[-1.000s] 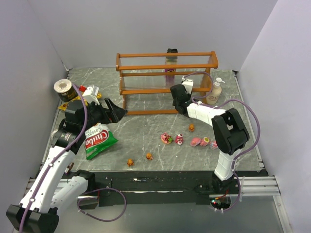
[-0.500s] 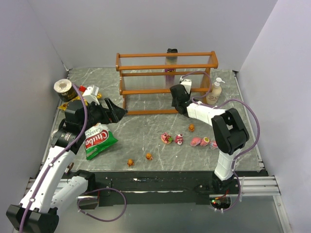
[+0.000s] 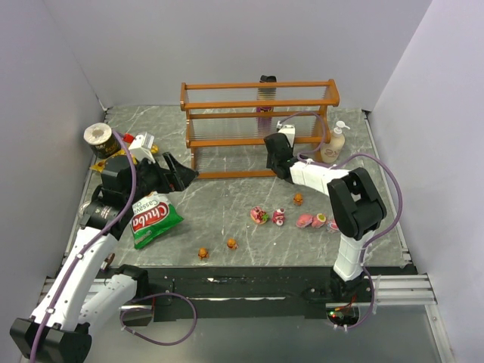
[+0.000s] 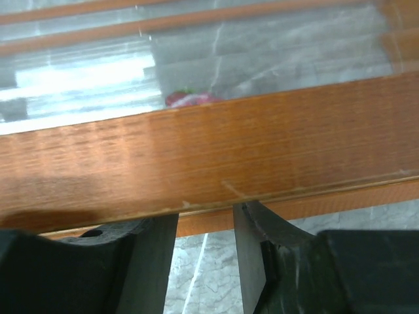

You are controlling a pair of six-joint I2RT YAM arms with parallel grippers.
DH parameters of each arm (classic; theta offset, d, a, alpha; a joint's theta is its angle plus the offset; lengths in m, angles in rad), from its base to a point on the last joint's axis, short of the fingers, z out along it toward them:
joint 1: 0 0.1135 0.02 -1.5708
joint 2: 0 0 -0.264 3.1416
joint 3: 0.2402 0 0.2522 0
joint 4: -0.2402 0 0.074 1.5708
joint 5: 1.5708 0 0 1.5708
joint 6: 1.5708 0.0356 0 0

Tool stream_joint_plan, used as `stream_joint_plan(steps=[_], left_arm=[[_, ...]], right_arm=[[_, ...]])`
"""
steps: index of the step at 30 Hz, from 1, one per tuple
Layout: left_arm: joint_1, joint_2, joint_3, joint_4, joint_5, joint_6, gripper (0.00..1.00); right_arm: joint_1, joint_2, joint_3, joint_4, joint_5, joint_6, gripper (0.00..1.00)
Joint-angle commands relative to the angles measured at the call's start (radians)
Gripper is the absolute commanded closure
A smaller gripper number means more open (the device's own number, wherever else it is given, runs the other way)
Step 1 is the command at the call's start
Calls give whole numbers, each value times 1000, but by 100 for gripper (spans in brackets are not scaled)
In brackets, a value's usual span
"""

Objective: Place and organize the plastic toys onto the shelf

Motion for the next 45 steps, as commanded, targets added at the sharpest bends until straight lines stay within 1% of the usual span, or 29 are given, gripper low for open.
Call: stream_joint_plan(steps=[1,5,6,7,9,14,17,21,27,34,41,45], left_arm=[[-3,5,11,56,25,-15,4],[-3,11,5,67,29,-21,4],[-3,13,4,70,31,-24,4],[-3,14,1,73,35,-25,4],[-3,10,-2,76,35,-27,4],[-3,5,-12,80,37,-28,4],[-5,0,-16,84,34,-32,4],[-7,-4,-19,82,32,-32,4],[-7,-6,-22,80,31,-32,4],[-7,-1,-32,82,35,-35,4],[-7,2,-30,84,34,-36,4],[-7,5,-30,82,35,-36,4]], right_arm=[[-6,-53,-57,70,23,92,51],[-4,-145,-105,46,18,223,49],[-6,-159,-112,41,19,280,49],[-6,-173,-122,-1,24,309,49],[-4,-207,-134,-36,29,389,50],[-9,-279,-226,-7,45,512,50],[-26,-269,-231,-37,35,654,50],[-61,-232,-241,-5,-33,767,48],[-93,-175,-269,157,-99,819,46],[-110,-127,-286,266,-114,828,46],[-127,-104,-284,308,-142,816,47],[-142,-78,-255,279,-168,825,48]])
